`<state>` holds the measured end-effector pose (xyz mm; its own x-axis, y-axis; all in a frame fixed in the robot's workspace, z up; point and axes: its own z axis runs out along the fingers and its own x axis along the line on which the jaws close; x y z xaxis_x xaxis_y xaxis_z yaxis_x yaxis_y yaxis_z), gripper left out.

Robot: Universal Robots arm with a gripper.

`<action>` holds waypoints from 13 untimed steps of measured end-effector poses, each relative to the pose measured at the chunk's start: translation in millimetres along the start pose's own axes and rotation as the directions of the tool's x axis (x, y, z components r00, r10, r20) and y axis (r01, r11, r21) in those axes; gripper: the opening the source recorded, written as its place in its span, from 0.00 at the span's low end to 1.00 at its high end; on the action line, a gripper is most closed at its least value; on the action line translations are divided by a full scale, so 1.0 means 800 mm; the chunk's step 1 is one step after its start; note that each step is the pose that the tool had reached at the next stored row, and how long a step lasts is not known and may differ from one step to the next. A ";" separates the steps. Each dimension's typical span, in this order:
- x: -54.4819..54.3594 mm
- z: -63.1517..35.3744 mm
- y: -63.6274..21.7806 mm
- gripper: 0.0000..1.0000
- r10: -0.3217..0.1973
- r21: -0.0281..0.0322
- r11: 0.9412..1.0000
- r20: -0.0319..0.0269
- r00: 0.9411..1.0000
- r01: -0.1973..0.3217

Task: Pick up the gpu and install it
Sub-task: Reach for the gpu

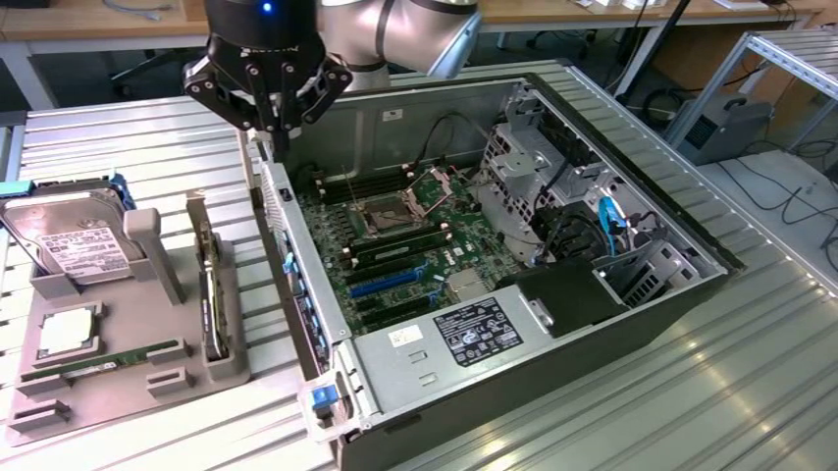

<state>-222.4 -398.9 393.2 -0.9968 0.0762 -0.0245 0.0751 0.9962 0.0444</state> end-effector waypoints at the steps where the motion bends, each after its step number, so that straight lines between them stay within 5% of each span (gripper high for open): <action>1: 0.002 0.000 0.000 0.11 0.000 0.000 1.000 0.000 1.000 0.000; 13: 0.009 0.000 -0.001 0.11 0.000 0.000 1.000 0.000 1.000 0.000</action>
<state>-229.5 -398.9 393.1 -0.9968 0.0762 -0.0245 0.0751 0.9962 0.0444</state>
